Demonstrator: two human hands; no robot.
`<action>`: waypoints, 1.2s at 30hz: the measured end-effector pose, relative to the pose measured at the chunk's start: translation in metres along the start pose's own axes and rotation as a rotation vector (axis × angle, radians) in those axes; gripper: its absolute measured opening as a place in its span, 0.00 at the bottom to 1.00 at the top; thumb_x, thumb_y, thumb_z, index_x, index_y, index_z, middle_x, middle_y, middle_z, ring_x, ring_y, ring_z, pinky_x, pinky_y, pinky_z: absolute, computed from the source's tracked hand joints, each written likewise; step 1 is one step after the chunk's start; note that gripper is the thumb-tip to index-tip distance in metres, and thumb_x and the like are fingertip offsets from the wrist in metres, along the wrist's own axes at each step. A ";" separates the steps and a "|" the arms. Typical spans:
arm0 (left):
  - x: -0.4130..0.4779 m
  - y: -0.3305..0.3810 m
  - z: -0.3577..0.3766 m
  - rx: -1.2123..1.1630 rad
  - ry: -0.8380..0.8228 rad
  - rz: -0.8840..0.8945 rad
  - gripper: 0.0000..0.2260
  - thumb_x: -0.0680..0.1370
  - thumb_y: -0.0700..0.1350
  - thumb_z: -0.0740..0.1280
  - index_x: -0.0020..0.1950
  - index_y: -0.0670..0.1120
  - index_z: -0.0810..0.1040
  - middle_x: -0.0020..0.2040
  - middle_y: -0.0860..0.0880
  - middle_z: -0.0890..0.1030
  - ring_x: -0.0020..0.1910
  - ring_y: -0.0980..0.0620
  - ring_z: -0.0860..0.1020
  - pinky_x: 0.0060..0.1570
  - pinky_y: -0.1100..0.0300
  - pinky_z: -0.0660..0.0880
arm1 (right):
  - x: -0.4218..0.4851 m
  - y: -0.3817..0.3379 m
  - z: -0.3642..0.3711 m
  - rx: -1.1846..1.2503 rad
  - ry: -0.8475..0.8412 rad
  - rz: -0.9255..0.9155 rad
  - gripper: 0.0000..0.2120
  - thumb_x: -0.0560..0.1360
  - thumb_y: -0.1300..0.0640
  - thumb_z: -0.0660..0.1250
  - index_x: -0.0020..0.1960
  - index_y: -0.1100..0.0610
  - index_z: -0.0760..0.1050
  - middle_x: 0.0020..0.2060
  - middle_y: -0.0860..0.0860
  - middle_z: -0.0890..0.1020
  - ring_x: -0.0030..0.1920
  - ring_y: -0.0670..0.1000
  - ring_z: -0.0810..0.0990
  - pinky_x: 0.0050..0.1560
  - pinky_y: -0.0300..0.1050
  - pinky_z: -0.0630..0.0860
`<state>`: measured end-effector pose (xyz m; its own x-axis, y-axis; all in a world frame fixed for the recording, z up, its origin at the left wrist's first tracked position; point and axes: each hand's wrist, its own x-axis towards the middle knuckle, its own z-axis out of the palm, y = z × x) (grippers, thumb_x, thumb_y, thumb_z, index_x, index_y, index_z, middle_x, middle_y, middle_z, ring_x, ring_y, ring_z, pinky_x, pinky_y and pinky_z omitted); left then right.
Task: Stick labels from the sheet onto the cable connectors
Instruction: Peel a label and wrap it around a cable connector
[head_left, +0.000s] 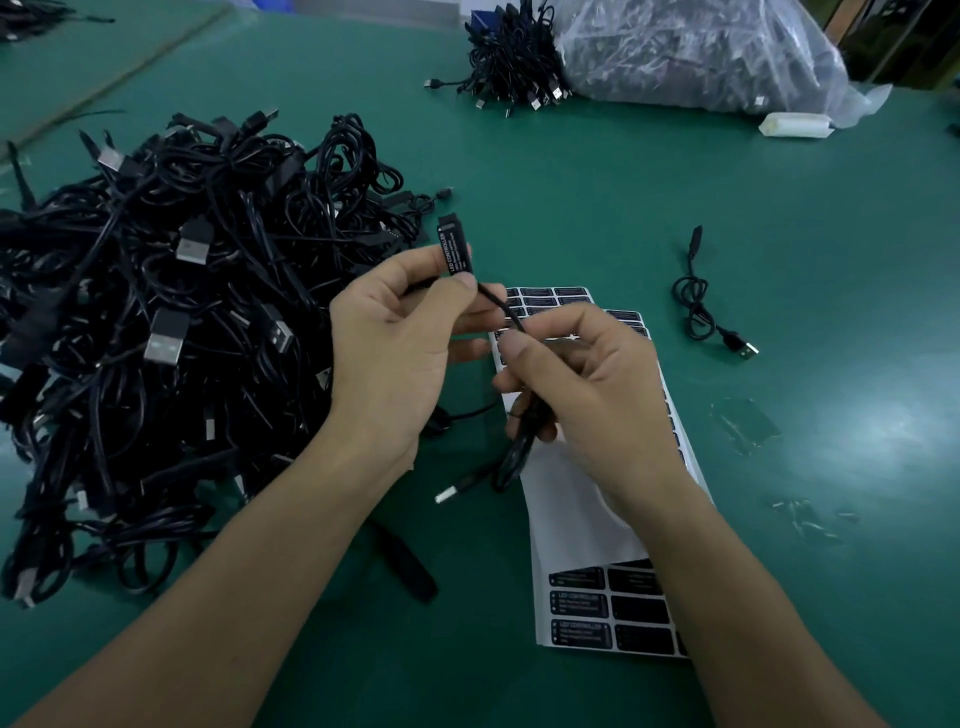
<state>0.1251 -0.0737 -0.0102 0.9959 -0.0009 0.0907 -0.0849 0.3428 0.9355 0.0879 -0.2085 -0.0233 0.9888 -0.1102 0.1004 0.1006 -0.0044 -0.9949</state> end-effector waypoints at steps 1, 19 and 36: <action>0.000 0.000 0.000 0.002 -0.004 -0.001 0.05 0.80 0.36 0.66 0.51 0.43 0.81 0.40 0.47 0.87 0.38 0.52 0.85 0.35 0.64 0.78 | 0.000 0.000 -0.001 0.005 0.006 -0.005 0.05 0.77 0.58 0.71 0.43 0.52 0.78 0.31 0.53 0.84 0.24 0.51 0.76 0.23 0.36 0.67; 0.003 -0.022 -0.006 0.387 -0.130 0.064 0.11 0.74 0.40 0.76 0.51 0.54 0.82 0.41 0.53 0.86 0.40 0.55 0.83 0.44 0.53 0.82 | 0.038 -0.031 -0.083 -0.379 0.602 -0.081 0.04 0.69 0.50 0.73 0.35 0.46 0.83 0.30 0.41 0.82 0.32 0.42 0.77 0.42 0.44 0.76; -0.005 -0.035 -0.007 0.817 -0.374 0.174 0.04 0.75 0.39 0.73 0.47 0.47 0.83 0.37 0.57 0.82 0.38 0.61 0.79 0.39 0.72 0.74 | 0.081 -0.019 -0.059 -1.270 0.403 0.010 0.19 0.77 0.52 0.65 0.67 0.54 0.76 0.66 0.60 0.76 0.66 0.63 0.72 0.66 0.54 0.67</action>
<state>0.1234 -0.0787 -0.0456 0.9037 -0.3642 0.2251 -0.3711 -0.4043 0.8359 0.1596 -0.2756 0.0030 0.8655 -0.3991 0.3028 -0.2958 -0.8950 -0.3339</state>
